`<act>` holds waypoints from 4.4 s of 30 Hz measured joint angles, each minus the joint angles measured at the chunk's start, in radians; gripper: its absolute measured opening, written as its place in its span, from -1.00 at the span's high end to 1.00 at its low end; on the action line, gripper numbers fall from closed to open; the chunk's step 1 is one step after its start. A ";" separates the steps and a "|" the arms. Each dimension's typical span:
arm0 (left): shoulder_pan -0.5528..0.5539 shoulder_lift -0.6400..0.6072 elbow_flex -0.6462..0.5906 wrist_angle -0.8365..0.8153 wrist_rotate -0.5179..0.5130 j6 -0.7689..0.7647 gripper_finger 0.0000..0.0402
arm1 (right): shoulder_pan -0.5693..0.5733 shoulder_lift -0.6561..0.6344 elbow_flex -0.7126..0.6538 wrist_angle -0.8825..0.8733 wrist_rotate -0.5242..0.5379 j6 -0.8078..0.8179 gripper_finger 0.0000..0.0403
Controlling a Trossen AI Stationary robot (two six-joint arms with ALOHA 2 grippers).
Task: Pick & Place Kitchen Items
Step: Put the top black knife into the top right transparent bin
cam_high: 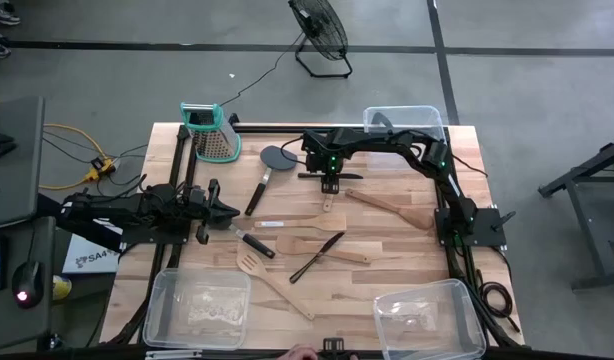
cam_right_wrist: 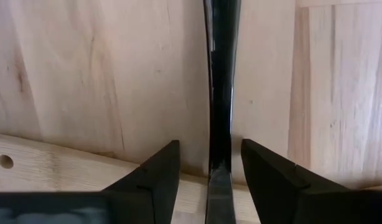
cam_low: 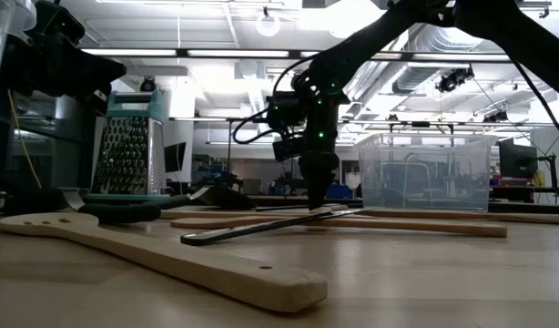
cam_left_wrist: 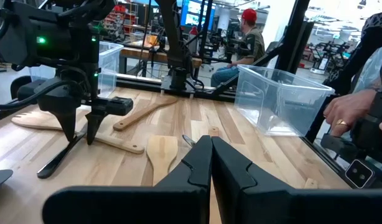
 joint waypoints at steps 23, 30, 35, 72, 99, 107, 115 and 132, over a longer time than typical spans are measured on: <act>0.000 0.000 0.000 0.000 0.000 0.000 0.97 | -0.010 0.001 0.000 0.007 -0.023 0.010 0.80; 0.000 0.000 0.000 0.000 0.000 0.000 0.97 | -0.011 -0.004 0.000 0.017 -0.024 0.121 0.84; 0.000 0.000 0.000 0.000 0.000 0.000 0.97 | -0.014 -0.035 -0.001 0.027 -0.024 0.209 0.84; 0.000 0.000 0.000 0.000 0.000 0.000 0.97 | -0.061 -0.568 0.000 -0.014 -0.072 0.308 0.84; 0.000 0.000 0.000 0.000 0.000 0.000 0.97 | -0.355 -0.652 -0.002 -0.469 0.080 -0.020 0.84; 0.000 0.000 0.000 0.000 0.000 0.000 0.97 | -0.445 -0.642 -0.068 -0.473 0.116 -0.085 0.84; 0.000 0.000 0.000 0.000 0.000 0.000 0.97 | -0.506 -0.638 -0.176 -0.368 0.128 -0.163 0.84; 0.000 0.000 0.000 0.000 0.000 0.000 0.97 | -0.529 -0.638 -0.317 -0.198 0.125 -0.186 0.84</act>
